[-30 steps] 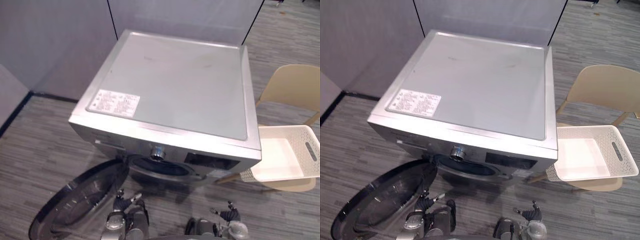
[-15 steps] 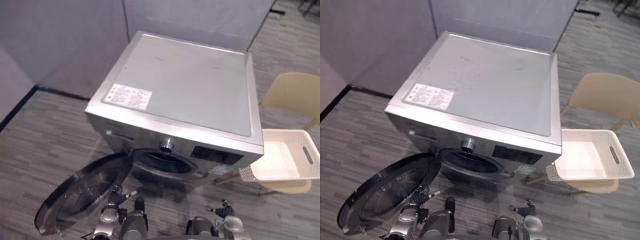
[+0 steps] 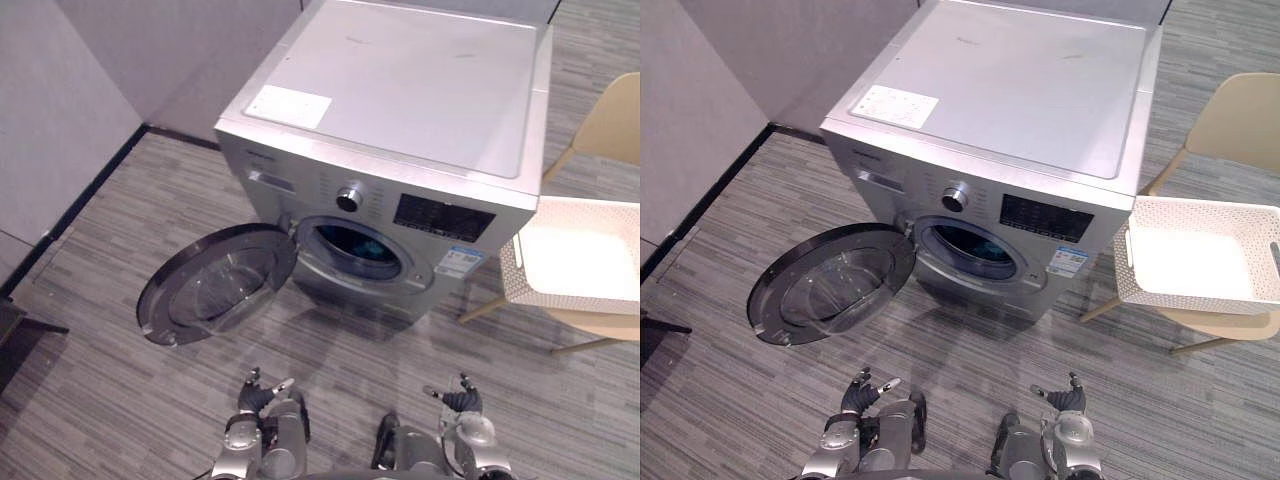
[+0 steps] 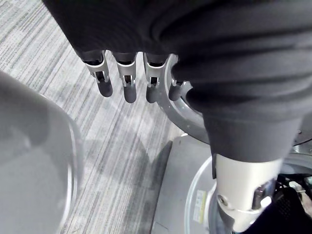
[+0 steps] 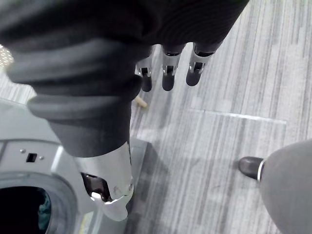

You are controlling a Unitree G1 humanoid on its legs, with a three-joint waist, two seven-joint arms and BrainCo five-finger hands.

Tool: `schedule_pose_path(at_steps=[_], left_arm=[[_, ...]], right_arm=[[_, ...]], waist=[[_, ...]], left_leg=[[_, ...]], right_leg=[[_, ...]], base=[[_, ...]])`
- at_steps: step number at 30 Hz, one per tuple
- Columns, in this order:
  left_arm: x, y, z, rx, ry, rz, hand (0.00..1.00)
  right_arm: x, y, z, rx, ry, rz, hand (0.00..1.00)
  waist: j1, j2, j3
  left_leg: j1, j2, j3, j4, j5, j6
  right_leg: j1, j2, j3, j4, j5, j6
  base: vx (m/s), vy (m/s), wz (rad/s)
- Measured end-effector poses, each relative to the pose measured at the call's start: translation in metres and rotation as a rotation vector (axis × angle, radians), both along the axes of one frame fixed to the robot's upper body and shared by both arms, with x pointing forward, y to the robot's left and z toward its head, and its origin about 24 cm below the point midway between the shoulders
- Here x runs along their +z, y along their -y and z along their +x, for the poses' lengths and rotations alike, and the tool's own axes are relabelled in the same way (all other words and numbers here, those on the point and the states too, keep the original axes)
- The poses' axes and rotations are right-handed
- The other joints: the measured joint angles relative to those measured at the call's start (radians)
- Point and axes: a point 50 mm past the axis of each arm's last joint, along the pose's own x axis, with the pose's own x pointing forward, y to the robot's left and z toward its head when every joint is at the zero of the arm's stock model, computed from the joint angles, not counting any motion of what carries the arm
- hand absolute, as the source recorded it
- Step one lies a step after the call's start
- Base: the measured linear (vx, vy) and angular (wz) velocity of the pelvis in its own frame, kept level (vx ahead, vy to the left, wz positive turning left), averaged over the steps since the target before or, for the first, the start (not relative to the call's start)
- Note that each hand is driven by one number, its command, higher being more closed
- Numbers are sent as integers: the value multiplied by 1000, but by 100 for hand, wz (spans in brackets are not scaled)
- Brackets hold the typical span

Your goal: Pick up the laundry basket with both hands and put the clothes into the washing machine.

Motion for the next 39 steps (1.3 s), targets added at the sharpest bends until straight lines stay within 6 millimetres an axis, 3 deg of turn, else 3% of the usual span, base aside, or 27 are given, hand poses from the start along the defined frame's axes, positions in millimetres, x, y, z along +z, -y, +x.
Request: schedule_pose_path(at_steps=[1, 2, 4, 6, 10, 14, 20, 24, 28, 31, 35, 39], left_arm=[[3, 1, 3, -8, 16, 2, 0], [11, -3, 13, -28, 63, 21, 0], [28, -7, 28, -69, 156, 55, 0], [58, -6, 50, -110, 315, 81, 0], [102, -14, 74, -96, 536, 130, 0], [150, -38, 101, -16, 732, 279, 0], [199, -97, 120, 226, 863, 523, 0], [237, -163, 129, 379, 837, 722, 0], [270, -196, 142, 451, 798, 810, 0], [284, -204, 153, 467, 778, 796, 0], [296, -203, 168, 460, 754, 736, 0], [309, -199, 178, 474, 787, 640, 0]], right_arm=[[0, 2, -1, 0, -5, -5, 0], [-3, -2, -3, 5, -21, 10, 0], [-7, -4, -10, 1, -44, 19, 0], [-9, -2, -17, -3, -60, 15, 0], [-10, -2, -21, 5, -71, 8, 0], [-8, -1, -16, 30, -59, -11, 0], [-5, 8, -12, 51, -48, -47, 0], [-1, 5, -1, 78, -18, -50, 0], [1, 5, 1, 77, -3, -48, 0], [8, 6, 7, 65, 53, -45, 0], [23, 2, 24, 80, 162, -32, 0], [30, 2, 31, 62, 214, -12, 0]], waist=[[-2, 4, -3], [-10, -25, -11], [-28, -42, -24], [-40, -38, -29], [-49, -33, -41], [-49, -35, -47], [-50, -45, -43], [-40, -103, -24], [-25, -159, 13], [-23, -178, 35], [7, -181, 71], [17, -188, 110]], left_leg=[[24, -3, -5, -62, -10, -2], [34, -33, -9, -147, 33, 5], [44, -74, -29, -242, 89, 18], [75, -116, -51, -315, 133, 36], [101, -144, -58, -359, 159, 57], [103, -156, -57, -363, 173, 75], [109, -138, -53, -373, 174, 73], [50, -110, -28, -376, 186, 56], [-24, -91, -22, -333, 190, 47], [-87, -74, -20, -281, 180, 41], [-210, -10, -7, -118, 102, 27], [-302, 47, -10, -17, 73, 5]], right_leg=[[0, 3, -2, -14, 12, 8], [-1, -10, -3, -57, 40, 27], [16, -26, -18, -136, 89, 40], [56, -49, -36, -205, 137, 55], [91, -60, -39, -261, 168, 65], [118, -53, -40, -324, 205, 71], [131, -29, -36, -358, 221, 50], [53, -2, 0, -359, 241, 38], [-7, 15, 12, -358, 261, 23], [-46, 27, 17, -355, 277, 5], [-112, 62, 46, -346, 297, -6], [-159, 110, 47, -353, 309, -24]], base=[[-141, 181, 19], [-117, 131, 24], [-82, 166, 45], [-27, 187, 44], [30, 117, 14], [69, 31, -1], [29, -31, -6], [-67, -35, -24], [-77, -29, -11], [-91, -24, -3], [-142, -53, -31], [-104, -71, -24]])
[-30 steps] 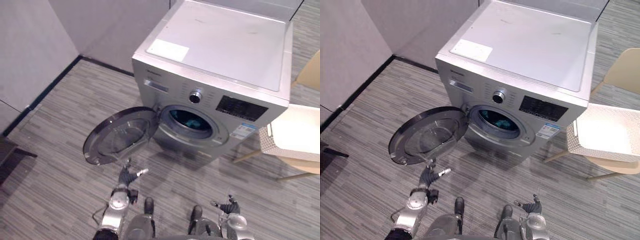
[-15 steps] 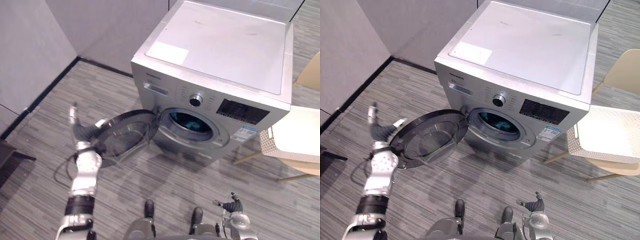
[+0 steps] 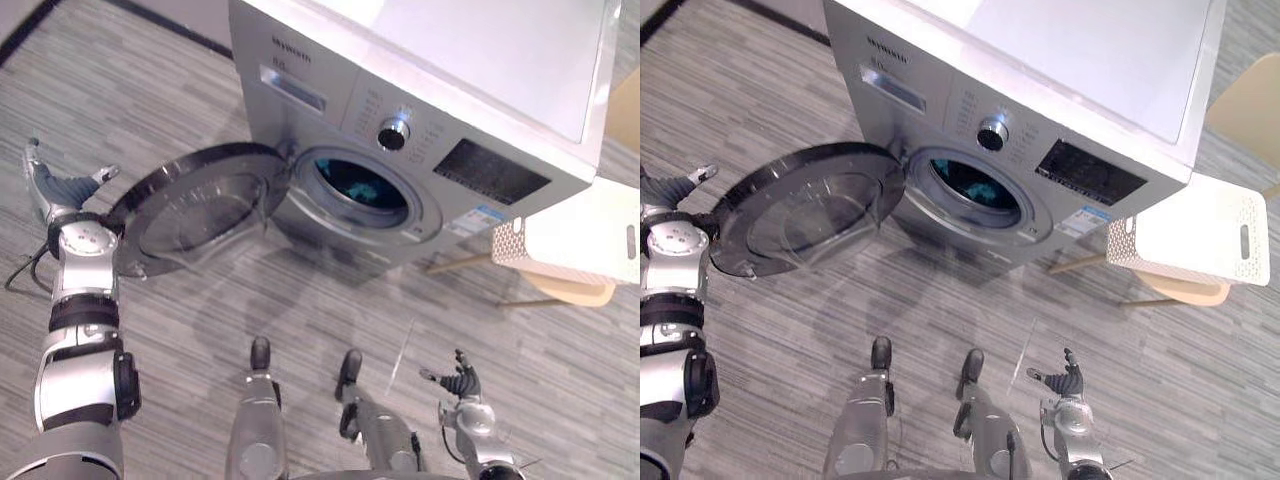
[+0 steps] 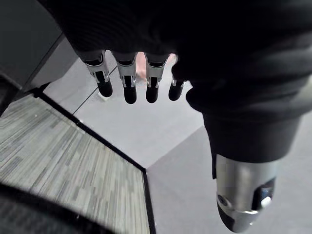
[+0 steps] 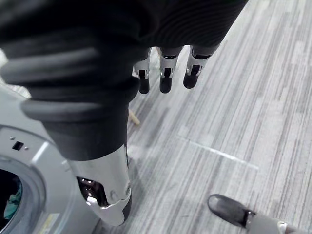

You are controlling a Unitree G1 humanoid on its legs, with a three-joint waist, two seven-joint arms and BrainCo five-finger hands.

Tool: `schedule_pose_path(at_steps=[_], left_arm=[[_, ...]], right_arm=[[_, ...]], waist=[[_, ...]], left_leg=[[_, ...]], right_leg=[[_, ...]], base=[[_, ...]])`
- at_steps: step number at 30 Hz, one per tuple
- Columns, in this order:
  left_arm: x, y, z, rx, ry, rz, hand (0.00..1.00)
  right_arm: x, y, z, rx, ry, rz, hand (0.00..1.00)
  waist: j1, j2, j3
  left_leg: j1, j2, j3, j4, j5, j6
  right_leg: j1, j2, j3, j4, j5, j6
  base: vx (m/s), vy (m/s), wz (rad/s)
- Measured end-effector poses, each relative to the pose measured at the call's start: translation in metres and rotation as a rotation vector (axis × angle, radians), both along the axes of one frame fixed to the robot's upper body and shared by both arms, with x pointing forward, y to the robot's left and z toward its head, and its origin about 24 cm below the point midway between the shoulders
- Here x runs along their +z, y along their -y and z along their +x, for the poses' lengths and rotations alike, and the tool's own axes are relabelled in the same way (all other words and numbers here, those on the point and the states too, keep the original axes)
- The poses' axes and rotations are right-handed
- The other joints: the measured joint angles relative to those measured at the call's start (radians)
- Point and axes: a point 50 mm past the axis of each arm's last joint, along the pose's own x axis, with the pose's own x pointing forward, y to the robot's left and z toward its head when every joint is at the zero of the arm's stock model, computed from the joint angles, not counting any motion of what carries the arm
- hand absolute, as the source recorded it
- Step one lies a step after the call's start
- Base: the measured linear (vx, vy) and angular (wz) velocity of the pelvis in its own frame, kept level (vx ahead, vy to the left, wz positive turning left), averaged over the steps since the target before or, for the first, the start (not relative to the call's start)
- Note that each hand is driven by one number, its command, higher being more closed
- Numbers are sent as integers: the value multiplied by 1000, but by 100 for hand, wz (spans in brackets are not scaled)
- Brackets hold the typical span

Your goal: Pick up the laundry basket with both hands and put the clothes into the washing machine.

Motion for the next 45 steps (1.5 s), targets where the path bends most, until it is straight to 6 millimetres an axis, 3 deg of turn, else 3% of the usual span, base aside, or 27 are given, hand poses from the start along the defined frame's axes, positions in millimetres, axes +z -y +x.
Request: schedule_pose_path(at_steps=[3, 6, 9, 12, 14, 15, 16, 18, 19, 21, 24, 26, 31, 33, 35, 38, 39, 42, 44, 45], left_arm=[[-3, 4, 5, -10, 26, -83, 0], [-9, 6, 6, -15, 29, -130, 0], [-22, 18, 10, -48, 37, -190, 0], [-54, 28, 5, -64, -16, -221, 0], [-86, 41, -1, -81, -71, -265, 0], [-111, 53, -9, -94, -105, -307, 0], [-123, 60, -13, -105, -123, -330, 0], [-178, 102, -35, -191, -261, -406, 0], [-191, 114, -41, -221, -300, -419, 0], [-233, 158, -71, -347, -450, -481, 0], [-258, 200, -98, -528, -594, -484, 0], [-264, 217, -108, -630, -649, -467, 0], [-249, 263, -103, -891, -643, -382, 0], [-235, 280, -88, -977, -610, -326, 0], [-207, 291, -56, -1028, -537, -250, 0], [-170, 272, -7, -955, -477, -132, 0], [-142, 260, 16, -923, -429, -58, 0], [-61, 226, 59, -829, -286, 91, 0], [-40, 214, 66, -805, -279, 145, 0], [-45, 216, 65, -810, -286, 121, 0]], right_arm=[[2, 1, 2, -14, 17, 15, 0], [3, 3, 2, -27, 22, 25, 0], [3, 2, 4, -22, 27, 36, 0], [7, -1, 13, -11, 47, 41, 0], [7, -1, 15, -10, 42, 42, 0], [5, -1, 14, -9, 27, 42, 0], [3, -1, 13, -13, 16, 42, 0], [-8, 6, 3, -46, -55, 42, 0], [-10, 6, 1, -45, -74, 42, 0], [-19, 3, -8, -36, -144, 42, 0], [-24, 1, -13, -26, -185, 41, 0], [-25, 1, -14, -16, -192, 32, 0], [-25, 0, -14, 2, -196, 23, 0], [-24, 1, -12, 8, -193, 16, 0], [-20, 9, -7, 7, -183, -8, 0], [-10, 28, 4, -13, -154, -59, 0], [-4, 37, 10, -43, -135, -79, 0], [3, 54, 13, -163, -98, -71, 0], [1, 57, 6, -219, -96, -42, 0], [-1, 54, -1, -251, -93, -28, 0]], waist=[[19, -3, 15], [23, -2, 17], [49, -2, 17], [61, -2, 17], [64, 2, 18], [65, 5, 16], [64, 8, 15], [57, 33, -13], [52, 39, -22], [35, 63, -47], [15, 83, -76], [6, 91, -97], [-45, 147, -140], [-73, 170, -142], [-112, 192, -128], [-160, 203, -96], [-181, 198, -55], [-193, 173, 0], [-205, 171, 27], [-200, 167, 31]], left_leg=[[-35, 29, -3, 34, -4, -6], [-45, 34, -15, 37, -5, -7], [-50, 29, -22, 40, -7, -7], [-26, 19, -21, 36, -9, -3], [16, 3, -17, 10, -8, -1], [53, -14, -15, -18, -5, 2], [68, -23, -12, -28, -2, 6], [109, -68, -13, -88, 24, 22], [120, -82, -15, -108, 37, 33], [173, -125, -15, -174, 59, 47], [236, -156, -9, -219, 68, 57], [272, -169, 4, -242, 69, 58], [333, -180, 41, -284, 72, 62], [338, -179, 59, -291, 72, 63], [328, -176, 98, -295, 71, 63], [274, -175, 158, -298, 72, 63], [258, -176, 181, -307, 75, 68], [186, -176, 249, -328, 95, 82], [166, -172, 269, -323, 101, 88], [153, -165, 279, -313, 96, 85]], right_leg=[[-19, 26, -2, -5, 12, -1], [-21, 32, -6, -6, 11, -1], [-20, 30, -11, -4, 11, 1], [1, 20, -12, -1, 8, 5], [33, 6, -13, -1, 1, 13], [54, -11, -15, 3, -8, 24], [62, -20, -16, 9, -13, 26], [69, -62, -21, 31, -31, 45], [71, -74, -22, 32, -33, 49], [96, -105, -26, 33, -43, 65], [138, -132, -22, 32, -54, 83], [155, -140, -9, 32, -58, 88], [173, -149, 26, 34, -67, 97], [164, -148, 44, 36, -66, 97], [112, -148, 83, 54, -64, 96], [33, -146, 144, 41, -27, 99], [8, -144, 168, 22, -5, 101], [-91, -141, 238, -20, 56, 106], [-110, -140, 255, -30, 70, 106], [-123, -135, 263, -30, 71, 105]], base=[[-25, -62, -19], [15, -21, 5], [30, 24, 8], [26, 45, 8], [29, 43, 18], [31, 53, 20], [31, 59, 23], [31, 82, 27], [84, 120, 32], [91, 101, 21], [83, 90, 7], [77, 73, -11], [58, 24, -19], [22, 3, -33], [-32, 9, -54], [-56, 7, -60], [-80, -8, -57], [-61, -22, -58], [11, -11, -28], [24, -20, -14]])
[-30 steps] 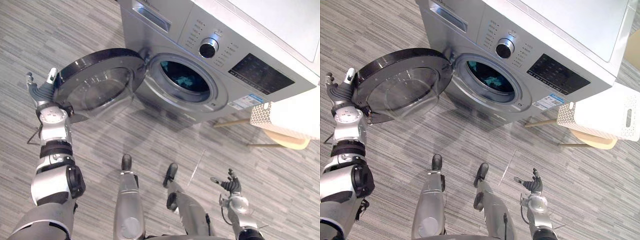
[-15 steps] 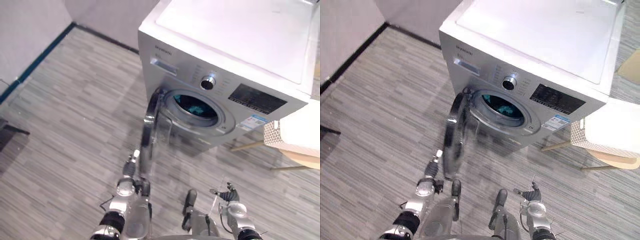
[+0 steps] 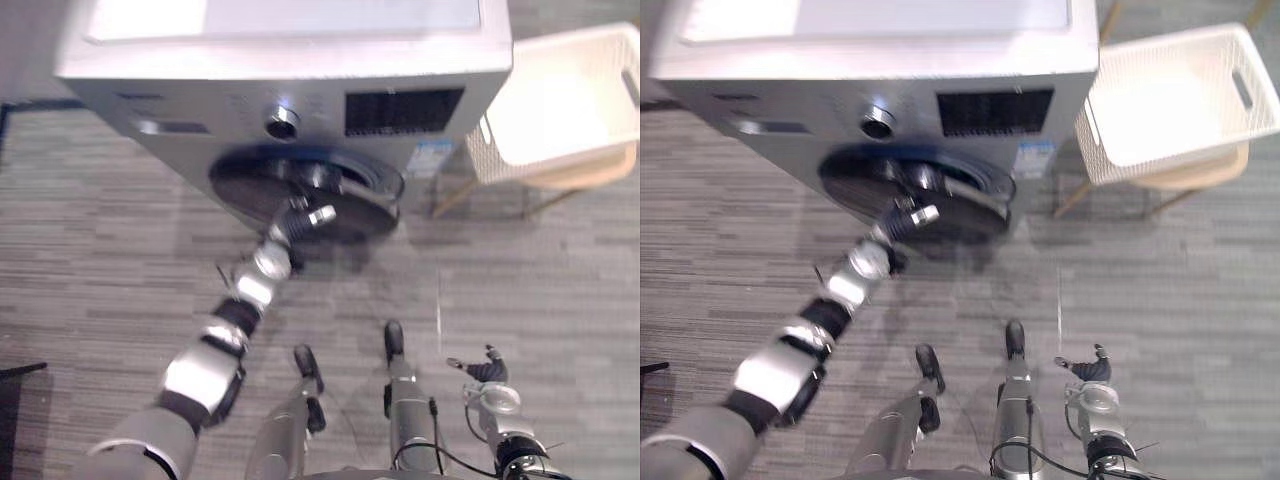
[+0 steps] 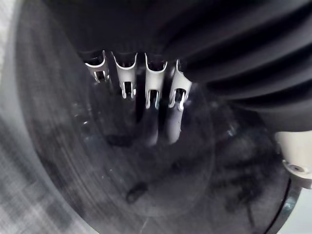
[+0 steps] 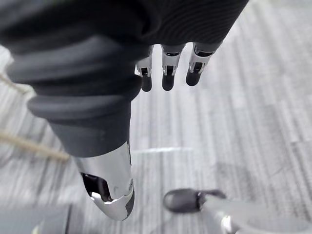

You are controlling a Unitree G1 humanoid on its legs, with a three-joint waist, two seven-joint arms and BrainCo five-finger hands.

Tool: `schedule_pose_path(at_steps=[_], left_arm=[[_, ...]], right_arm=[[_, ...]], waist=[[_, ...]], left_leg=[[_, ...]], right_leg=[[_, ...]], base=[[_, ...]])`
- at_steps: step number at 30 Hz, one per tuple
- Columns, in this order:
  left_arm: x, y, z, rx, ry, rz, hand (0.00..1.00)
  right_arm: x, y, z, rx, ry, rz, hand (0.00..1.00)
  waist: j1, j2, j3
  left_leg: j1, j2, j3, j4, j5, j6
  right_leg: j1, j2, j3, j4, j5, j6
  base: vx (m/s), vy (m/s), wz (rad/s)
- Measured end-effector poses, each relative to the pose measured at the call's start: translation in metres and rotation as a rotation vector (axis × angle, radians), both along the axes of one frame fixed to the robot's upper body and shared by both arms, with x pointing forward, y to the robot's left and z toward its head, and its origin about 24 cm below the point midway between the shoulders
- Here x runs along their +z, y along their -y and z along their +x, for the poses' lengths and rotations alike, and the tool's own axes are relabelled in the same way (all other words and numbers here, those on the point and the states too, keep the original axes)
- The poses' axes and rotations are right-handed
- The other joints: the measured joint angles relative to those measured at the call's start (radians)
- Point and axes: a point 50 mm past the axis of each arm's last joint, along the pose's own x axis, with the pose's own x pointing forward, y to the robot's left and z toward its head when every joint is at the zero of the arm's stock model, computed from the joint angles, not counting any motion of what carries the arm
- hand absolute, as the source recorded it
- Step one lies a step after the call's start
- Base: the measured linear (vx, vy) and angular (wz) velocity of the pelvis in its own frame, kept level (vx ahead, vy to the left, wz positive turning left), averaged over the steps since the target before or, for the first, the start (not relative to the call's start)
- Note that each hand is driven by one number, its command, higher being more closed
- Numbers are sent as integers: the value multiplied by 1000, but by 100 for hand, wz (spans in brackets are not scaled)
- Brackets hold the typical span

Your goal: Pick up the laundry basket with both hands and put the clothes into the washing machine.

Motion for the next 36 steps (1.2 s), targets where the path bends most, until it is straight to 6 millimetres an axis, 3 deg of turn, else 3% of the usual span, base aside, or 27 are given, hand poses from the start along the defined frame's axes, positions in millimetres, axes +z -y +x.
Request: schedule_pose_path(at_steps=[3, 6, 10, 12, 15, 18, 20, 21, 22, 24, 26, 29, 31, 33, 34, 35, 36], left_arm=[[9, 4, 2, -2, 21, -35, 0], [13, 20, 1, -29, 41, -108, 0], [7, 29, -14, -52, 115, -214, 0], [-17, 39, -30, -78, 88, -269, 0], [-92, 41, -78, -38, -73, -375, 0], [-177, 27, -144, 86, -359, -438, 0], [-205, 11, -170, 173, -466, -451, 0], [-222, -2, -186, 231, -536, -450, 0], [-228, -9, -192, 261, -562, -448, 0], [-248, -38, -218, 384, -648, -427, 0], [-260, -58, -237, 482, -705, -426, 0], [-277, -82, -272, 625, -809, -382, 0], [-283, -86, -292, 685, -852, -390, 0], [-286, -89, -306, 733, -870, -411, 0], [-288, -93, -320, 772, -889, -412, 0], [-288, -94, -324, 793, -892, -417, 0], [-286, -97, -323, 800, -872, -407, 0]], right_arm=[[-1, -22, 1, -9, 58, 56, 0], [4, -27, 5, 9, 95, 57, 0], [9, -29, 9, 18, 131, 49, 0], [4, -32, 1, 26, 103, 52, 0], [-10, -38, -16, 39, 21, 69, 0], [-24, -36, -36, 49, -95, 61, 0], [-28, -37, -40, 47, -118, 67, 0], [-28, -36, -40, 47, -119, 65, 0], [-28, -35, -39, 48, -120, 63, 0], [-26, -32, -34, 58, -113, 50, 0], [-22, -29, -26, 69, -99, 37, 0], [-21, -37, -18, 117, -90, 34, 0], [-20, -40, -15, 144, -90, 26, 0], [-24, -41, -22, 156, -118, 23, 0], [-26, -41, -27, 172, -136, 22, 0], [-25, -42, -25, 193, -135, 21, 0], [-26, -47, -25, 223, -140, 26, 0]], waist=[[15, -21, 12], [47, -24, 13], [51, -23, 13], [63, -24, 10], [99, -21, -39], [106, -8, -100], [109, -5, -117], [108, 1, -122], [110, 1, -123], [144, 0, -124], [145, 1, -129], [167, -10, -138], [165, -21, -145], [160, -44, -160], [167, -39, -168], [165, -39, -170], [155, -37, -170]], left_leg=[[-32, 28, -3, 40, -16, -10], [-42, 54, -14, 82, -46, -19], [-36, 60, -56, 93, -47, -19], [2, 55, -82, 91, -47, -20], [72, 47, -141, 52, -33, -33], [117, 8, -283, -9, 14, -39], [108, -2, -297, -14, 43, -29], [103, -1, -237, -14, 64, -7], [99, -1, -203, -14, 73, 4], [89, -17, -83, -13, 94, 27], [89, -36, -39, -7, 84, 41], [82, -65, -61, 33, 25, 82], [67, -74, -34, 86, -39, 88], [38, -73, -4, 240, -114, 132], [41, -73, -24, 313, -207, 128], [51, -88, -55, 329, -225, 133], [81, -97, -94, 313, -230, 141]], right_leg=[[-15, 13, 4, 5, 6, -1], [-16, 30, 2, 31, 5, -1], [15, 32, -39, 40, 0, -3], [73, 26, -71, 42, -36, -19], [137, 20, -142, 110, -118, -31], [210, -17, -299, 206, -229, -27], [254, -44, -399, 220, -259, -25], [296, -59, -485, 222, -275, -22], [313, -66, -518, 224, -280, -22], [373, -90, -621, 229, -301, -7], [414, -113, -686, 242, -316, 11], [456, -126, -731, 242, -336, 29], [476, -141, -739, 243, -358, 46], [489, -173, -734, 276, -405, 50], [492, -204, -717, 404, -427, 19], [451, -243, -663, 547, -414, -51], [352, -253, -518, 746, -356, -169]], base=[[16, -32, -4], [-15, -42, -3], [-20, -24, 26], [27, -11, 45], [66, -22, 63], [110, -12, 143], [135, 4, 181], [107, 40, 182], [71, 67, 181], [34, 108, 139], [32, 134, 107], [50, 108, 63], [79, 124, 63], [151, 103, 64], [186, 63, 52], [291, 157, 74], [237, 168, 87]])
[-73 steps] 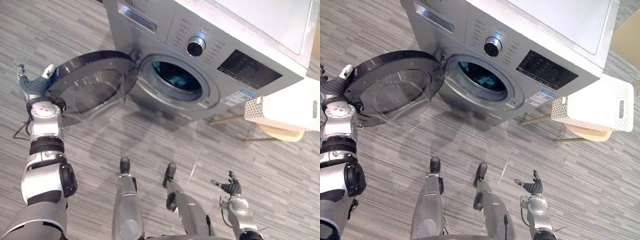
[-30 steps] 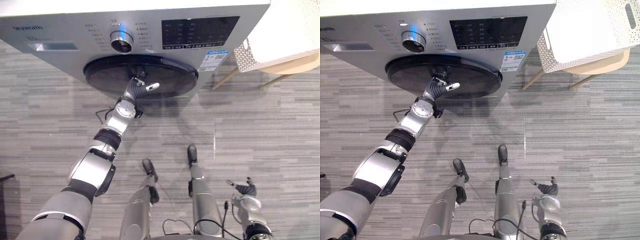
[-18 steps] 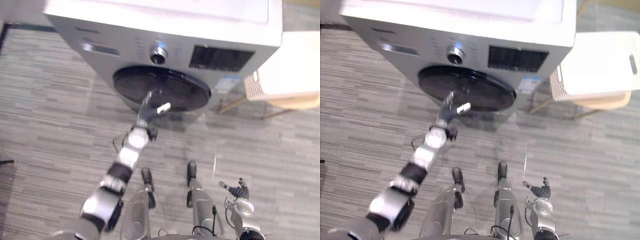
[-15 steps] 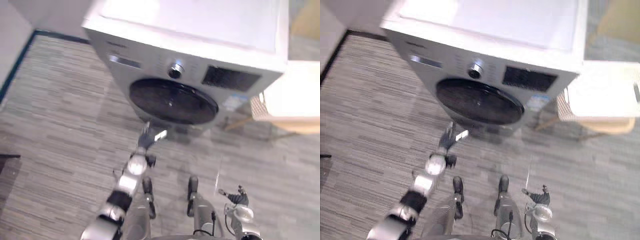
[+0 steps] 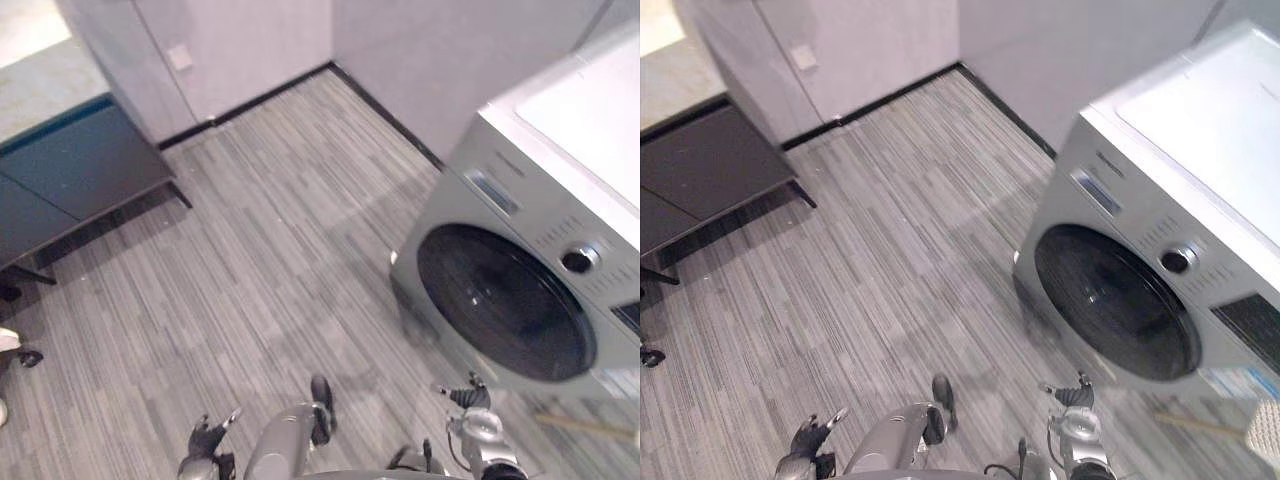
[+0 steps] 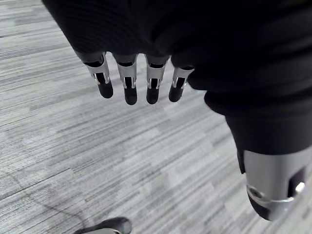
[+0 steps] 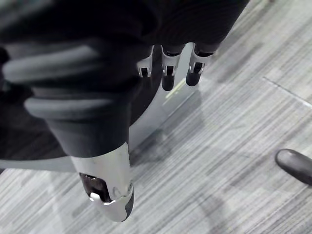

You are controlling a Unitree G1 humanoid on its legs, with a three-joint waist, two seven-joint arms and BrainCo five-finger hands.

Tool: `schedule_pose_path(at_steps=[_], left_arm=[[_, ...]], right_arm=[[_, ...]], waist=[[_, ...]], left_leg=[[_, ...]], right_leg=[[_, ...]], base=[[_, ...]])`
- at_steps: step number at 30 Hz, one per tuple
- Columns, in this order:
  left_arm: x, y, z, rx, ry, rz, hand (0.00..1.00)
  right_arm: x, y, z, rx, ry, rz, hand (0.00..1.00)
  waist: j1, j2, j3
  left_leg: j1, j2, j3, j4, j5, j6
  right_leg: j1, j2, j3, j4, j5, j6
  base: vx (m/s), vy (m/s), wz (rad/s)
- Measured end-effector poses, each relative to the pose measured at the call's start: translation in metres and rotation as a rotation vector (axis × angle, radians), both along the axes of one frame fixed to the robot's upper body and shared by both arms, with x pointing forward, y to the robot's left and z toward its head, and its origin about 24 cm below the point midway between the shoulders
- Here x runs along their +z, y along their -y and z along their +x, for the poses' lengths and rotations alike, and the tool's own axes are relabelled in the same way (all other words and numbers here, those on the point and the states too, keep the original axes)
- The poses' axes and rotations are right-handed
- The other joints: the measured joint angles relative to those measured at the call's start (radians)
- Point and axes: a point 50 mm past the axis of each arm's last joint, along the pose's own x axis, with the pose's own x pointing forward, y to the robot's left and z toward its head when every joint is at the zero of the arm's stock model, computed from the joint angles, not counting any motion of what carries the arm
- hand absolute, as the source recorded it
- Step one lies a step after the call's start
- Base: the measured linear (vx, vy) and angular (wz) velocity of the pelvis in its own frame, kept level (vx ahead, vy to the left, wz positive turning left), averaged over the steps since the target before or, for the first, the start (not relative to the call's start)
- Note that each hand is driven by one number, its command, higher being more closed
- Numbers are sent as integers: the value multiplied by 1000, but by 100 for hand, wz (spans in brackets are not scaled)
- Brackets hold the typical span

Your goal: Pick up the laundry basket with both hands and put the clothes into the washing machine.

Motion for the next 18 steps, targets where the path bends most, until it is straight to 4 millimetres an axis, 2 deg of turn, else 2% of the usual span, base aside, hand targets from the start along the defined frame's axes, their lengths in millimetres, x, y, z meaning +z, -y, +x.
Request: schedule_pose_path(at_steps=[1, 2, 3, 4, 6, 7, 9, 10, 11, 12, 13, 14, 15, 16, 17, 18], left_arm=[[3, -3, 5, 3, 20, 9, 0], [6, -4, 10, 4, 44, 15, 0], [8, -3, 14, 11, 72, 12, 0], [9, -2, 15, 16, 81, 7, 0], [11, 4, 28, 19, 123, -16, 0], [13, 6, 36, 21, 151, -24, 0], [15, 9, 44, 23, 183, -33, 0], [15, 9, 44, 24, 183, -34, 0], [15, 10, 42, 27, 180, -35, 0], [14, 12, 39, 34, 183, -39, 0], [15, 12, 37, 37, 188, -37, 0], [14, 14, 36, 47, 187, -42, 0], [12, 22, 31, 66, 188, -66, 0], [11, 25, 25, 81, 182, -77, 0], [8, 31, 18, 93, 168, -101, 0], [9, 31, 21, 91, 179, -107, 0]], right_arm=[[-2, -5, -1, 17, -6, 8, 0], [-4, -8, -4, 25, -16, 14, 0], [-2, -10, 0, 47, -6, 14, 0], [-1, -11, 1, 52, -1, 14, 0], [4, -9, 8, 77, 27, 2, 0], [5, -7, 8, 79, 31, -4, 0], [6, -5, 9, 79, 40, -9, 0], [6, -5, 8, 80, 37, -8, 0], [5, -5, 6, 83, 30, -7, 0], [4, -8, 5, 95, 27, 0, 0], [5, -9, 6, 105, 32, 5, 0], [9, -10, 7, 129, 54, -5, 0], [17, -14, 18, 154, 109, -10, 0], [21, -17, 23, 169, 136, -12, 0], [28, -23, 30, 198, 179, -10, 0], [30, -27, 32, 203, 198, -5, 0]], waist=[[-3, 0, 1], [-8, 4, 5], [-16, 5, 10], [-18, 2, 12], [-28, -4, 21], [-37, -6, 27], [-59, -21, 47], [-60, -25, 50], [-60, -25, 51], [-60, -27, 48], [-63, -25, 46], [-64, -11, 48], [-62, 20, 47], [-55, 37, 45], [-21, 43, 45], [-6, 39, 45]], left_leg=[[28, -1, -35, -19, 0, -1], [58, -7, -79, -45, 3, -2], [108, -17, -115, -80, 5, -4], [134, -25, -130, -95, 6, -6], [204, -59, -196, -138, 4, -5], [225, -69, -233, -142, 4, -5], [292, -108, -323, -165, -5, -13], [313, -114, -341, -168, -16, -21], [344, -116, -376, -159, -46, -41], [363, -106, -397, -128, -81, -98], [359, -101, -396, -92, -94, -121], [298, -77, -361, 60, -103, -135], [199, -10, -275, 289, -87, -159], [157, 35, -225, 405, -57, -174], [102, 131, -149, 580, 20, -164], [64, 195, -111, 667, 10, -162]], right_leg=[[-53, 47, 101, 79, -35, 59], [-92, 100, 154, 115, -74, 90], [-143, 154, 188, 116, -107, 83], [-171, 177, 199, 101, -117, 90], [-301, 254, 255, -67, -106, 105], [-330, 282, 299, -186, -73, 124], [-346, 300, 399, -411, 42, 138], [-349, 300, 423, -428, 64, 130], [-353, 293, 438, -414, 99, 98], [-347, 293, 421, -385, 144, 68], [-338, 287, 408, -375, 183, 63], [-323, 294, 361, -342, 212, 48], [-282, 322, 327, -353, 179, 26], [-257, 353, 317, -364, 168, 13], [-207, 397, 330, -381, 149, -15], [-152, 417, 328, -404, 139, -30]], base=[[313, 162, 99], [302, 58, 101], [305, 45, 87], [320, 35, 84], [371, 1, 104], [372, -35, 135], [388, -70, 143], [466, -141, 136], [484, -209, 128], [632, -297, 130], [630, -327, 127], [634, -333, 95], [512, -249, 61], [526, -195, -24], [509, -153, -51], [492, -154, -43]])
